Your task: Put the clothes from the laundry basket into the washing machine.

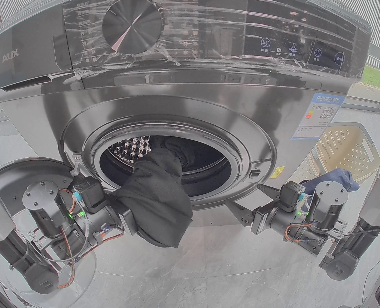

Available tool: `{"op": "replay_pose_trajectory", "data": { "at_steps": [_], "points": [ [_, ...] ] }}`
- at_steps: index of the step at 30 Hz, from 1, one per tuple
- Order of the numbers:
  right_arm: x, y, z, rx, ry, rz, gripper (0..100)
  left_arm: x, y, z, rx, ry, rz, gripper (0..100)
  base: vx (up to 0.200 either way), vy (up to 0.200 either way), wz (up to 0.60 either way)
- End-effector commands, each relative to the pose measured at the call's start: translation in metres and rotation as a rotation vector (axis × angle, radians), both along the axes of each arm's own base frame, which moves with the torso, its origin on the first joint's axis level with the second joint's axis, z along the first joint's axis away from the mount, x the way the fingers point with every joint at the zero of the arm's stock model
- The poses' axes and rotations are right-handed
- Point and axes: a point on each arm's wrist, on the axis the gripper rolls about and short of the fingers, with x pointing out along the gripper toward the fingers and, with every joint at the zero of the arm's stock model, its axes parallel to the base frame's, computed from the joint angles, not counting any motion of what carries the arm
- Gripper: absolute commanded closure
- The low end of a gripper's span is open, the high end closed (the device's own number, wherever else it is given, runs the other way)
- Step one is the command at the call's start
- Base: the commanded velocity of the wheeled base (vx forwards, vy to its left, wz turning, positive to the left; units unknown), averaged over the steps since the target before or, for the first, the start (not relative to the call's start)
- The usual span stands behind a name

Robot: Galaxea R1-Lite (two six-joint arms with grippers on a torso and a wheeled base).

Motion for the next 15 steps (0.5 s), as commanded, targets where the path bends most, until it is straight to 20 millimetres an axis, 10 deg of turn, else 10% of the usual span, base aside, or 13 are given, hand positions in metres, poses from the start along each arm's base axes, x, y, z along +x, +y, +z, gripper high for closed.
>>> {"op": "replay_pose_trajectory", "data": {
  "at_steps": [1, 15],
  "points": [
    [-0.008, 0.006, 0.000, -0.002, 0.002, 0.032, 0, 0.000, -0.024, -0.007, 0.007, 0.010, -0.070, 100, 0.000, 0.000, 0.00],
    [-0.022, 0.009, -0.003, -0.012, 0.027, 0.075, 0, 0.079, -0.043, -0.041, -0.008, 0.019, 0.011, 100, 0.000, 0.000, 0.00]
  ]
}}
